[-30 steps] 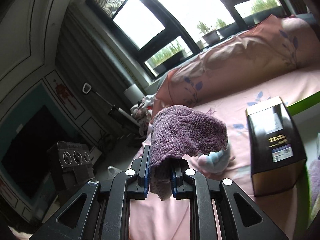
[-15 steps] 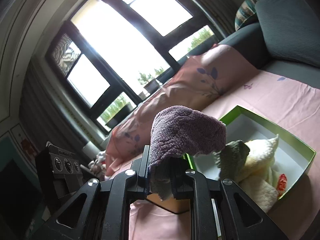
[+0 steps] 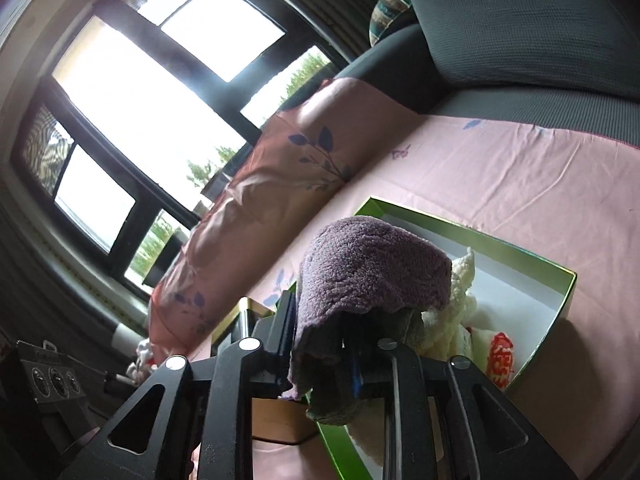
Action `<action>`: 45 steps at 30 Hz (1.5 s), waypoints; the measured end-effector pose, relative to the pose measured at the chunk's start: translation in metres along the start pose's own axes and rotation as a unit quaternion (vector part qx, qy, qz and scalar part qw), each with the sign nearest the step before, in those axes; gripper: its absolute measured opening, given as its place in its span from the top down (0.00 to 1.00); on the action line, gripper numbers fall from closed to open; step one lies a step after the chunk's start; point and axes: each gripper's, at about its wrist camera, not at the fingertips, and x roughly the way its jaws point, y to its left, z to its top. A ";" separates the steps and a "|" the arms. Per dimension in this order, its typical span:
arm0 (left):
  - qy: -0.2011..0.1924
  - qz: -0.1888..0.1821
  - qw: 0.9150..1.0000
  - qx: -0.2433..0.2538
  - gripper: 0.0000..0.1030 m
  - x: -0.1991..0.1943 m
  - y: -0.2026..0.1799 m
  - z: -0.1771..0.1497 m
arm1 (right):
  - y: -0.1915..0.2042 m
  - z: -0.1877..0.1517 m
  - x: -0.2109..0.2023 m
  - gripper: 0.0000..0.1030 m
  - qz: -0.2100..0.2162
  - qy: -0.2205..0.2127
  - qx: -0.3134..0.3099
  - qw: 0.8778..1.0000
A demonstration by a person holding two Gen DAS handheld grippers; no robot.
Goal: Organize soft objects
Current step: 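Open the right gripper to release the purple towel, then move the right gripper back to the light-blue plush elephant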
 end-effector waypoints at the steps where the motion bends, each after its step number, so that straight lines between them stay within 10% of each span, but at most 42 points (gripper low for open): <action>1: -0.009 0.009 1.000 -0.003 0.38 -0.005 0.005 0.000 | 0.001 0.000 -0.005 0.49 0.001 -0.010 -0.001 1.000; 3: -0.018 0.025 1.000 -0.007 0.30 -0.016 0.013 -0.002 | 0.007 -0.001 -0.011 0.24 0.009 -0.022 -0.007 1.000; 14: -0.020 0.140 0.989 -0.051 0.16 -0.078 0.091 -0.035 | 0.047 -0.011 -0.016 0.19 0.017 -0.022 -0.058 0.998; 22: -0.009 0.284 0.947 -0.150 0.16 -0.108 0.201 -0.091 | 0.113 -0.040 -0.003 0.13 0.057 -0.001 -0.158 0.986; 28: 0.012 0.296 0.929 -0.224 0.17 -0.124 0.258 -0.113 | 0.174 -0.092 0.029 0.09 0.038 0.051 -0.253 0.965; 39: -0.008 0.282 0.927 -0.248 0.16 -0.153 0.273 -0.119 | 0.224 -0.197 0.125 0.10 -0.049 0.150 -0.385 0.909; 45: -0.010 0.288 0.920 -0.265 0.16 -0.158 0.281 -0.122 | 0.217 -0.219 0.169 0.10 -0.105 0.173 -0.388 0.899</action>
